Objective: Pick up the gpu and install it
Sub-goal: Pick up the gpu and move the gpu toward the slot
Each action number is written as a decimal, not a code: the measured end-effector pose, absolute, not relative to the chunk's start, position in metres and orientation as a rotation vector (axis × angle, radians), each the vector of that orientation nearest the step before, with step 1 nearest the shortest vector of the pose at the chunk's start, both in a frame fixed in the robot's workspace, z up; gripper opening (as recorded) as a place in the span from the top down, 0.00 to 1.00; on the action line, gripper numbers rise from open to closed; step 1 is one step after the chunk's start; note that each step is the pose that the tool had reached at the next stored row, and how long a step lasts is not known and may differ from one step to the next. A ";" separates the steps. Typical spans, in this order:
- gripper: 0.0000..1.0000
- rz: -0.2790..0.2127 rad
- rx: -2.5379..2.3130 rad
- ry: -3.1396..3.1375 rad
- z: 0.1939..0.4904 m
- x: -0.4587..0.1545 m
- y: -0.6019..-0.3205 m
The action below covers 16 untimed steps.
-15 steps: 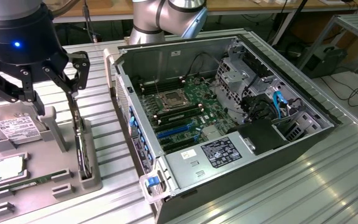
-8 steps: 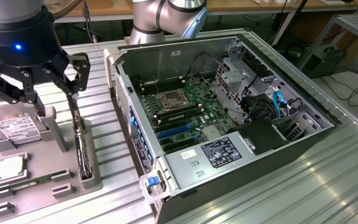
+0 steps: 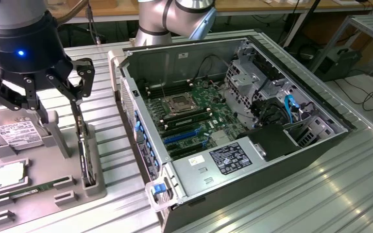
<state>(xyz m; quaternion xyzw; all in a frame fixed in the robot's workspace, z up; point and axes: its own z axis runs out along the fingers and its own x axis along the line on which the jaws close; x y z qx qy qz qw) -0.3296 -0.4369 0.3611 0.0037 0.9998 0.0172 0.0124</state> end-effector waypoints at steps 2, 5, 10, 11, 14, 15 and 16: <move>0.46 0.054 0.012 3.116 0.360 -0.330 -0.437; 0.46 0.053 0.011 3.116 0.358 -0.330 -0.437; 0.46 0.053 0.012 3.116 0.352 -0.330 -0.437; 0.46 0.053 0.012 3.116 0.351 -0.330 -0.437; 0.46 0.053 0.011 3.116 0.348 -0.330 -0.437; 0.46 0.053 0.012 3.116 0.347 -0.330 -0.437; 0.46 0.054 0.012 3.116 0.345 -0.330 -0.437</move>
